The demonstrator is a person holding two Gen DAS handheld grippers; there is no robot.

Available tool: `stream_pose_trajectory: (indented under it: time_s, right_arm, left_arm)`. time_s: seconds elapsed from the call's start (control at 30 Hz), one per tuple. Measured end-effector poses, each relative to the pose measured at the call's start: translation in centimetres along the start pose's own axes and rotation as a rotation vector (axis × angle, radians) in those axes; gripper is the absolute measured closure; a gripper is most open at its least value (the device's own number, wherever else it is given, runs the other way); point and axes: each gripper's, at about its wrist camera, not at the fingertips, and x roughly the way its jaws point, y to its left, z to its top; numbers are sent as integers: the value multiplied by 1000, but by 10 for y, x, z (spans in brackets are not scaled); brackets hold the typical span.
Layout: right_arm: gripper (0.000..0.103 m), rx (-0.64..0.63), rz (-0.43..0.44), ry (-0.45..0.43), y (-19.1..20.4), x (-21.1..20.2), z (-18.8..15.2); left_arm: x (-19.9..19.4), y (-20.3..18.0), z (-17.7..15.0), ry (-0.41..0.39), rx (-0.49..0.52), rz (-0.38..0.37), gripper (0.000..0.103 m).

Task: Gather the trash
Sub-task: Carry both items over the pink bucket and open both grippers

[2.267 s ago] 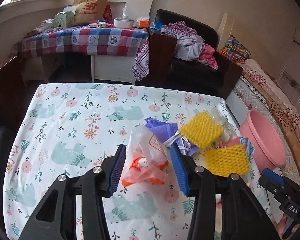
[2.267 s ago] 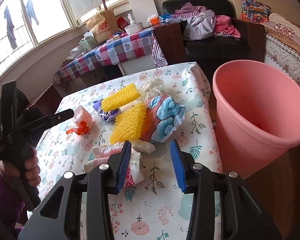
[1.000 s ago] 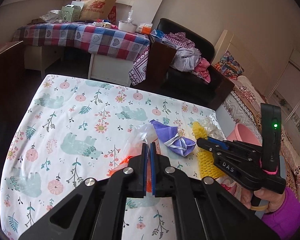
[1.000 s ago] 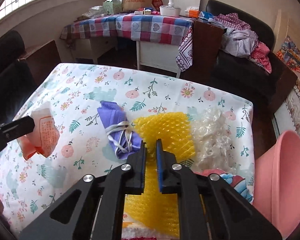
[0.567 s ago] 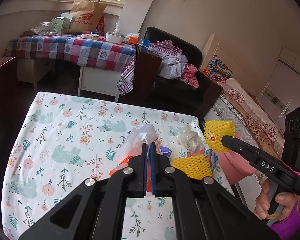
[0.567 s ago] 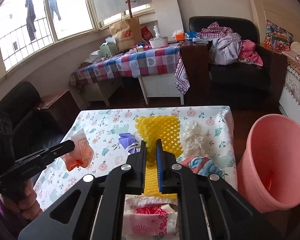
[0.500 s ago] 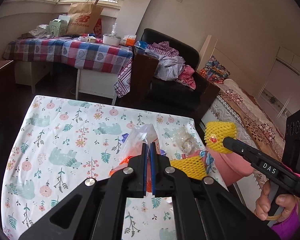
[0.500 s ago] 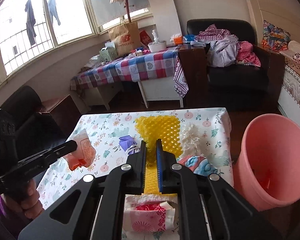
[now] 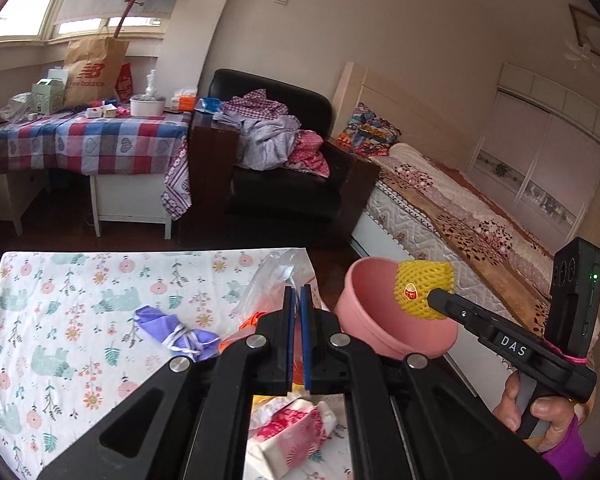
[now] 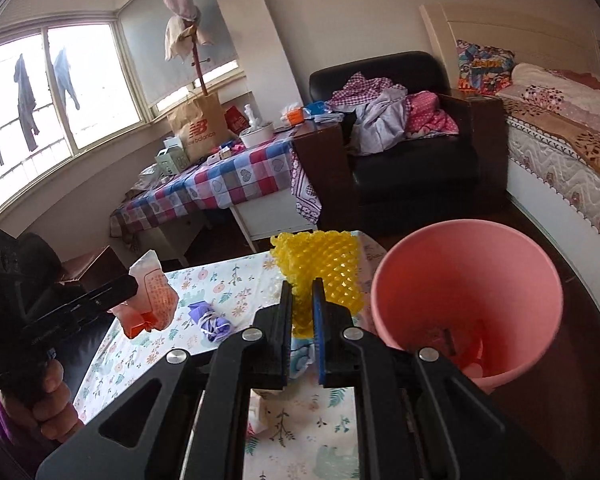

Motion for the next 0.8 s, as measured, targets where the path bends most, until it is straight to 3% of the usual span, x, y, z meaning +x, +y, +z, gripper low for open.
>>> stream_pose_trajectory:
  time_s: [0.37, 0.8]
  right_arm:
    - [94, 146, -112, -3, -77, -8, -15]
    - [94, 215, -151, 29, -109, 14, -29]
  left_arm:
    - [79, -76, -1, 89, 91, -124, 101]
    - [160, -126, -11, 199, 165, -176, 101]
